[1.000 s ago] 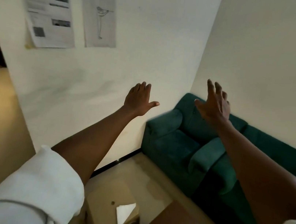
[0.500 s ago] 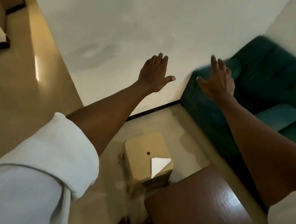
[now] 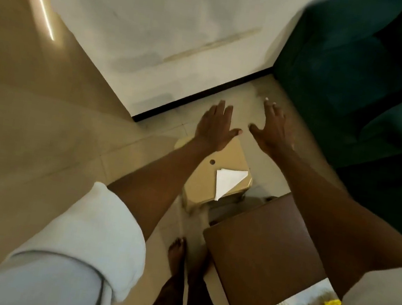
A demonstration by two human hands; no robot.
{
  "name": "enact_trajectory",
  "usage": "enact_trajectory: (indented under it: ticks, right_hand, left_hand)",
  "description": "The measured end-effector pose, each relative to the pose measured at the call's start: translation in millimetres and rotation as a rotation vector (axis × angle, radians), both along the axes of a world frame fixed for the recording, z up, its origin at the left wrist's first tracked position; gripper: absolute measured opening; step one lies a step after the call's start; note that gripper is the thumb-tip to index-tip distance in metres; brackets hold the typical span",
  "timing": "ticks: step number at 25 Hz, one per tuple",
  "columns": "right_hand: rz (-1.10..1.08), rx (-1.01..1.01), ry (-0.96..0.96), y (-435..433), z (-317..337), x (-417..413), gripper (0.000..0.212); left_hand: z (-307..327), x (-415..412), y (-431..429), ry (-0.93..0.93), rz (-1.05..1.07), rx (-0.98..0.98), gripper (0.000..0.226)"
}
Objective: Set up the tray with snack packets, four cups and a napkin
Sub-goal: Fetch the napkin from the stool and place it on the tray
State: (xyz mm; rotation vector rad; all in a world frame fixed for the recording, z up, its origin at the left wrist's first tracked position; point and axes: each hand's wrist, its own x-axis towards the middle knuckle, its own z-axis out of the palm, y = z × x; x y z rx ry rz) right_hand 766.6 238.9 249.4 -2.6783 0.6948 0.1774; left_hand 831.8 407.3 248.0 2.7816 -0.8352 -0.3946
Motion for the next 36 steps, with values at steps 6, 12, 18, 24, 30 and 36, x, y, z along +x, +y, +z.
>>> enact_trajectory:
  ticks: [6,12,18,24,30,36]
  right_hand:
    - [0.063,0.073,0.208,20,-160,-55,0.076]
    - [0.133,0.108,0.344,37,-261,-92,0.062]
    - [0.128,0.045,0.298,45,-290,-95,0.051]
    - [0.15,-0.123,0.267,39,-291,-79,0.051]
    - [0.207,-0.122,0.24,40,-260,-75,0.031]
    - [0.132,0.081,0.17,4,-154,-86,0.013]
  left_hand:
    - [-161,-68,4,0.217,-0.053,0.155,0.076]
    - [-253,-103,6,0.304,-0.044,0.234,0.075]
    - [-281,-119,8,0.147,-0.035,0.225,0.072]
    - [-282,-114,5,0.142,-0.05,0.24,0.079]
    - [-259,-108,1,0.249,0.028,0.026,0.1]
    - [-167,-79,-24,0.349,-0.09,-0.326,0.036]
